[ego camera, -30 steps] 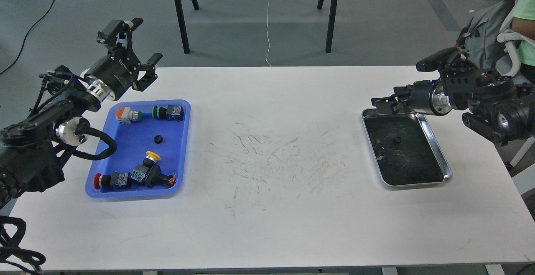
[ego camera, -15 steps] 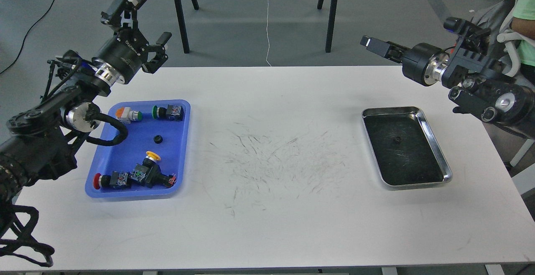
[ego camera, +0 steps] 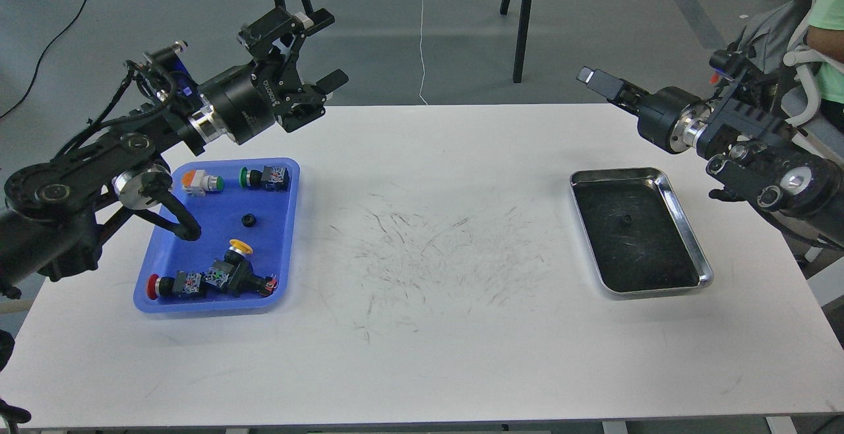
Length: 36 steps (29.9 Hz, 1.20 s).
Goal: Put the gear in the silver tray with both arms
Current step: 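Move the left gripper back over the blue tray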
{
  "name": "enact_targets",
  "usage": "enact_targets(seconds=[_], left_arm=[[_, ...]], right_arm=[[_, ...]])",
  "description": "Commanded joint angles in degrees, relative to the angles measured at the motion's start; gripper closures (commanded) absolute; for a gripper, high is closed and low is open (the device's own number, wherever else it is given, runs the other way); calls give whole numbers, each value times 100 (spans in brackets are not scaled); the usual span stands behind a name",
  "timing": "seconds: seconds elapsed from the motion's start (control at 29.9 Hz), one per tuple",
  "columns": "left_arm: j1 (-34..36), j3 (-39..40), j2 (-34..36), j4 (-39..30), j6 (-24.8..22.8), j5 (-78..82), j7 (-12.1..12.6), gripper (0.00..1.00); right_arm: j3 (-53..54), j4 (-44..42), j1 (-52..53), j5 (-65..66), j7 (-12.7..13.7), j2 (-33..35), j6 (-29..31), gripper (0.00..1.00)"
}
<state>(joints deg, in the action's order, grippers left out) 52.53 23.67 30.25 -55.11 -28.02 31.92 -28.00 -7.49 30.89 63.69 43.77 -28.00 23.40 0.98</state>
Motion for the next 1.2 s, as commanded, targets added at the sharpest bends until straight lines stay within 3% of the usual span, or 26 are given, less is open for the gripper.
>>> enact_targets(seconds=[0.0, 0.57, 0.74, 0.94, 1.0, 1.1, 1.17], left_arm=[[205, -134, 42, -17, 2, 103, 0, 0], [671, -503, 455, -210, 2, 771, 0, 0], [873, -583, 938, -141, 2, 833, 0, 0], [891, -583, 877, -281, 2, 886, 0, 0], [830, -609, 842, -499, 2, 1069, 0, 0], [768, -793, 1009, -1580, 2, 2384, 0, 0], [672, -846, 983, -1757, 2, 3150, 0, 0]], right_arm=[[116, 5, 3, 0, 0, 7, -1, 17], [845, 22, -243, -9, 0, -72, -89, 17], [1013, 14, -384, -9, 0, -72, -98, 17], [1048, 22, -489, -9, 0, -72, -150, 17], [1048, 49, -489, -9, 0, -72, -159, 17], [1048, 31, -498, -9, 0, -72, -168, 17], [1057, 31, -498, -9, 0, -72, -177, 17]])
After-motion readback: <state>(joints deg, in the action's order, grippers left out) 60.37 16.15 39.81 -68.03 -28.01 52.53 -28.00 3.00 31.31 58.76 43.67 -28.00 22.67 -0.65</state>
